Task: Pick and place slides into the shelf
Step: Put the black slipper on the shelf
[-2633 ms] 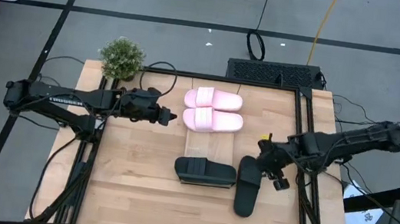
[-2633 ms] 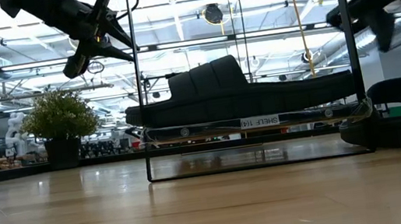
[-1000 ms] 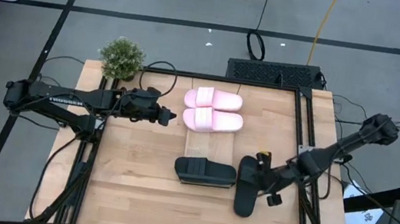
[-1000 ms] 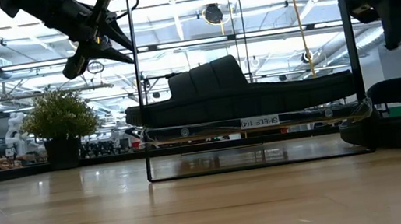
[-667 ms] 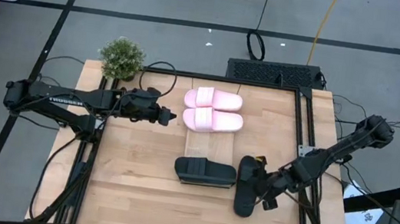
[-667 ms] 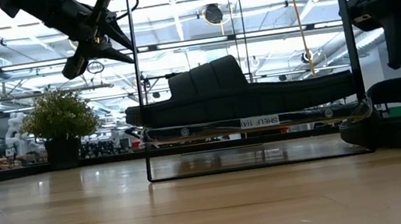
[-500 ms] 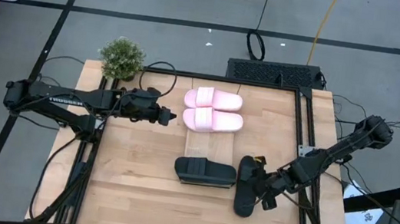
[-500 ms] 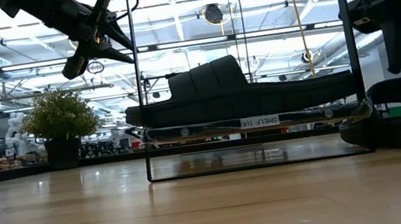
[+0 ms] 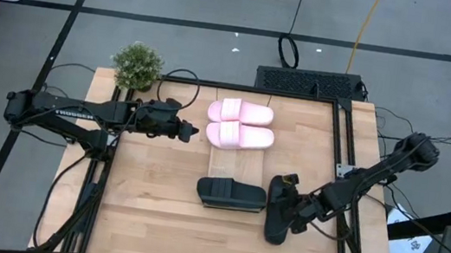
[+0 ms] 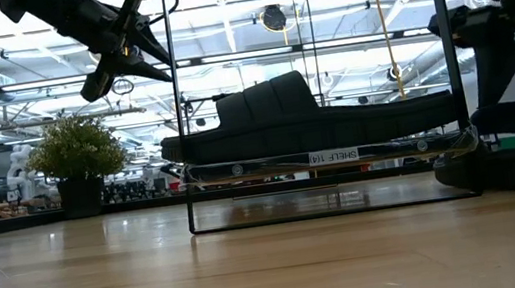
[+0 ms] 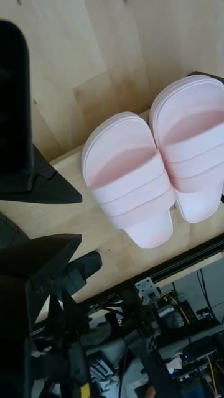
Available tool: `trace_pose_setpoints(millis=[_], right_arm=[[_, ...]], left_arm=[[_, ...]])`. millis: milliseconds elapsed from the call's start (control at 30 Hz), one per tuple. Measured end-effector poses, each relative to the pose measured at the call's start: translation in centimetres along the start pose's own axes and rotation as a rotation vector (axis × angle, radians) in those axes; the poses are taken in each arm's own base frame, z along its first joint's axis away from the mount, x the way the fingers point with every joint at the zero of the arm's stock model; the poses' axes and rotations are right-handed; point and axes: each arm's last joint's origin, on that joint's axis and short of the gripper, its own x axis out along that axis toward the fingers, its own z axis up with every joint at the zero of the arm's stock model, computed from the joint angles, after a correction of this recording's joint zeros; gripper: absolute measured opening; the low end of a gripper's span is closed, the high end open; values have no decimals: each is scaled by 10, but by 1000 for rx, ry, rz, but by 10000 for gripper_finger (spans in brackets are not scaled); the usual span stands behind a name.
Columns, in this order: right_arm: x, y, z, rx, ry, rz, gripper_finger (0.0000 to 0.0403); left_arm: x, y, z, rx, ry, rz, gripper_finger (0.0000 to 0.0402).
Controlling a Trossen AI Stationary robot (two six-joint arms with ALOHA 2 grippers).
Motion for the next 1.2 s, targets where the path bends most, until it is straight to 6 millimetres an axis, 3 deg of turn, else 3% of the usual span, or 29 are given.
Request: trace_pose_setpoints(millis=[267, 533, 1200], right_arm=[[9, 3, 0, 6, 35, -41, 148], [2, -2, 7, 13, 28, -138, 132], [2, -4, 2, 107, 80, -159, 130]], left_arm=[[0, 0, 0, 5, 0, 0, 83], [0, 0, 0, 31, -4, -4, 83], [0, -1, 1, 80, -9, -3, 83]])
